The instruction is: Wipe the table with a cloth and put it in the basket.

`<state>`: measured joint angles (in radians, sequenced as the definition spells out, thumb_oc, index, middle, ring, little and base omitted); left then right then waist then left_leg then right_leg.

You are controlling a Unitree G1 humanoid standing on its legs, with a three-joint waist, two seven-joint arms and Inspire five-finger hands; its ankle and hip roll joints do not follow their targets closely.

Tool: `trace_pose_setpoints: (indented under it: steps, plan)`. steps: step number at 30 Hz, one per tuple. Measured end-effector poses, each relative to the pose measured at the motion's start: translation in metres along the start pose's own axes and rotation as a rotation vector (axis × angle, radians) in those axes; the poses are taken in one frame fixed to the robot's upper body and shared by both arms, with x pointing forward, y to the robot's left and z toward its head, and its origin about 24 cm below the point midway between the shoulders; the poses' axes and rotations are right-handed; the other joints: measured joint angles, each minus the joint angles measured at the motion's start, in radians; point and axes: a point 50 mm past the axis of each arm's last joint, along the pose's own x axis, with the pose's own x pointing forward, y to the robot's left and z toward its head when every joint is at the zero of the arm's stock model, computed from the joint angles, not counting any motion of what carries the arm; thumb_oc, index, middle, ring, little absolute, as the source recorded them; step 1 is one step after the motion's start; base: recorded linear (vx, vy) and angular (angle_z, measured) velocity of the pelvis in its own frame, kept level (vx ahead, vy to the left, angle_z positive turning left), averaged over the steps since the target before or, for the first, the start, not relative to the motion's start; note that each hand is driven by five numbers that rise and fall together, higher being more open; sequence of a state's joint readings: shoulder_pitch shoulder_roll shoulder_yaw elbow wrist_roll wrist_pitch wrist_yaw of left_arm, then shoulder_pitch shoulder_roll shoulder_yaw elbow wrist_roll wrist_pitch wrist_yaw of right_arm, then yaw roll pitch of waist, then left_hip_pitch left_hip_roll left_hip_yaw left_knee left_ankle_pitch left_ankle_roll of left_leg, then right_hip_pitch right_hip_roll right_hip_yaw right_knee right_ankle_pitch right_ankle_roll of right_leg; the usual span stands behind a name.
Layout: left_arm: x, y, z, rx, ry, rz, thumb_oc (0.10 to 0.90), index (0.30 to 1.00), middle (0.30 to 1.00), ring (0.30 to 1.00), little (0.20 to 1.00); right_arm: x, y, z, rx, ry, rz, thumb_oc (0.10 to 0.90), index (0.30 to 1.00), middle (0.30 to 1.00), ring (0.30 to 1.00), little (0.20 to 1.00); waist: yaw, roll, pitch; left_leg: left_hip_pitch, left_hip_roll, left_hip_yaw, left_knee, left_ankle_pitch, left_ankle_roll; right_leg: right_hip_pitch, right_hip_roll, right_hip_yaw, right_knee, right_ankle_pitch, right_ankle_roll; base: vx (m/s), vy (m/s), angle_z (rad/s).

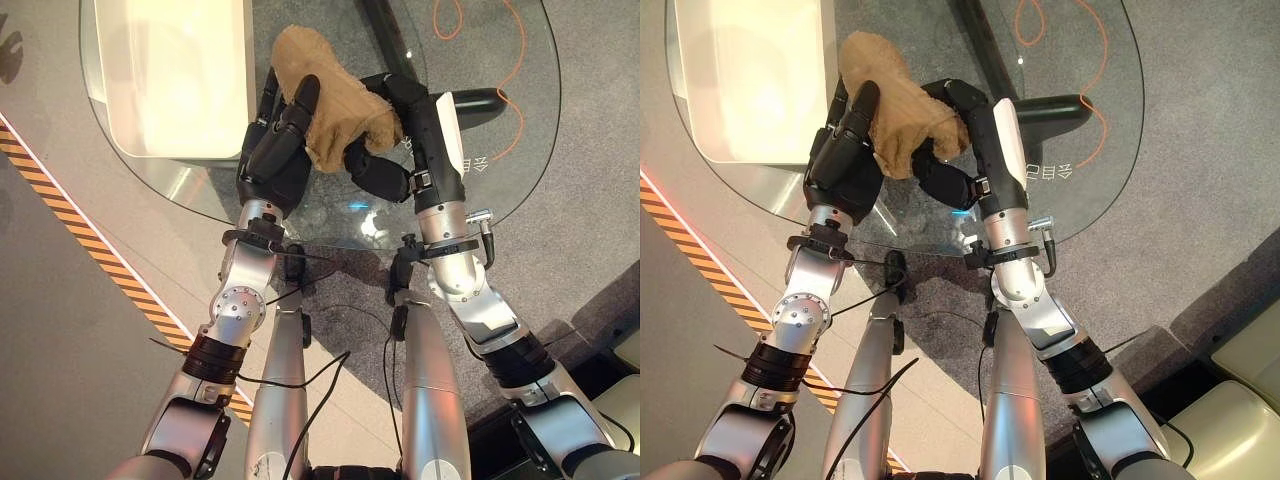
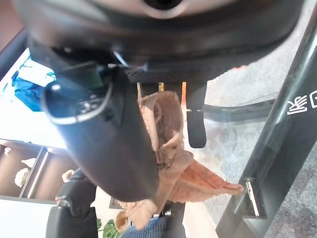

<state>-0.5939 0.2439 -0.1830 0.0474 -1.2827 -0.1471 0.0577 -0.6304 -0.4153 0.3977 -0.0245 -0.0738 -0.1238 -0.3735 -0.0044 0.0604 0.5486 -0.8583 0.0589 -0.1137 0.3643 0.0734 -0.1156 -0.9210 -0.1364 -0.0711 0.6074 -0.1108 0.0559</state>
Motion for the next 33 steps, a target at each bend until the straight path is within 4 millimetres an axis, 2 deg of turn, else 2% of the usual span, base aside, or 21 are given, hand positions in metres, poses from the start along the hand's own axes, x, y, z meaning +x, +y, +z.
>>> trace_pose_setpoints:
  steps: [4,5,6,26,27,28,29,33]
  plan:
    - [0.000,0.000,0.001,-0.003,-0.014,0.000,0.800,0.900,0.900,0.900,0.900,0.001,0.001,0.001,-0.001,-0.002,0.008,0.100,0.300,0.300,0.300,0.200,0.000,0.000,0.000,0.000,0.000,0.000,0.000,0.000,0.000,0.000,0.000,0.000,0.000,0.000,0.000,0.00,0.000,0.00]
    - [0.000,0.000,0.001,-0.003,-0.017,0.000,0.402,0.559,0.559,0.559,0.502,0.002,0.001,0.001,-0.001,-0.003,0.011,0.100,0.300,0.300,0.300,0.200,0.000,0.000,0.000,0.000,0.000,0.000,0.000,0.000,0.000,0.000,0.000,0.000,0.000,0.000,0.000,0.00,0.000,0.00]
    - [0.000,0.000,0.001,-0.003,-0.020,-0.001,0.100,0.300,0.300,0.300,0.200,0.002,0.001,0.001,-0.001,-0.004,0.013,0.100,0.300,0.300,0.300,0.200,0.000,0.000,0.000,0.000,0.000,0.000,0.000,0.000,0.000,0.000,0.000,0.000,0.000,0.000,0.000,0.00,0.000,0.00]
    - [0.000,0.001,0.010,-0.006,-0.090,0.004,0.100,0.300,0.300,0.300,0.200,-0.001,0.015,0.013,0.022,-0.047,0.108,0.100,0.300,0.300,0.300,0.200,-0.002,0.000,0.000,0.000,0.000,0.001,0.000,0.001,-0.001,-0.001,0.000,0.001,0.001,0.003,-0.005,0.00,0.000,0.00]
    - [0.000,0.001,0.010,-0.007,-0.092,0.003,0.100,0.300,0.300,0.300,0.200,-0.001,0.015,0.013,0.022,-0.047,0.107,0.449,0.599,0.599,0.599,0.549,-0.002,0.000,0.000,0.001,0.000,0.001,0.000,0.001,-0.001,0.000,0.000,0.001,0.001,0.003,-0.005,0.00,0.000,0.00]
    - [0.000,0.000,0.010,-0.009,-0.094,0.002,0.100,0.300,0.300,0.300,0.200,-0.001,0.015,0.013,0.022,-0.047,0.106,0.696,0.811,0.811,0.811,0.796,-0.001,0.000,0.000,0.001,0.000,0.001,0.000,0.001,-0.001,0.000,0.000,0.001,0.001,0.003,-0.005,0.00,0.000,0.00]
    - [0.000,0.000,0.010,-0.012,-0.095,0.003,0.100,0.300,0.300,0.300,0.200,-0.001,0.015,0.013,0.022,-0.047,0.107,0.800,0.900,0.900,0.900,0.900,-0.001,0.000,0.000,0.001,0.000,0.001,0.000,0.001,-0.001,0.000,0.000,0.001,0.002,0.003,-0.005,0.00,0.000,0.00]
    - [0.000,0.001,0.012,-0.017,-0.111,0.006,0.100,0.300,0.300,0.300,0.200,-0.002,0.017,0.015,0.026,-0.053,0.120,0.800,0.900,0.900,0.900,0.900,-0.002,0.000,0.000,0.001,0.000,0.001,0.002,0.001,-0.001,0.000,0.000,0.001,0.003,0.003,-0.005,0.00,0.000,0.00]
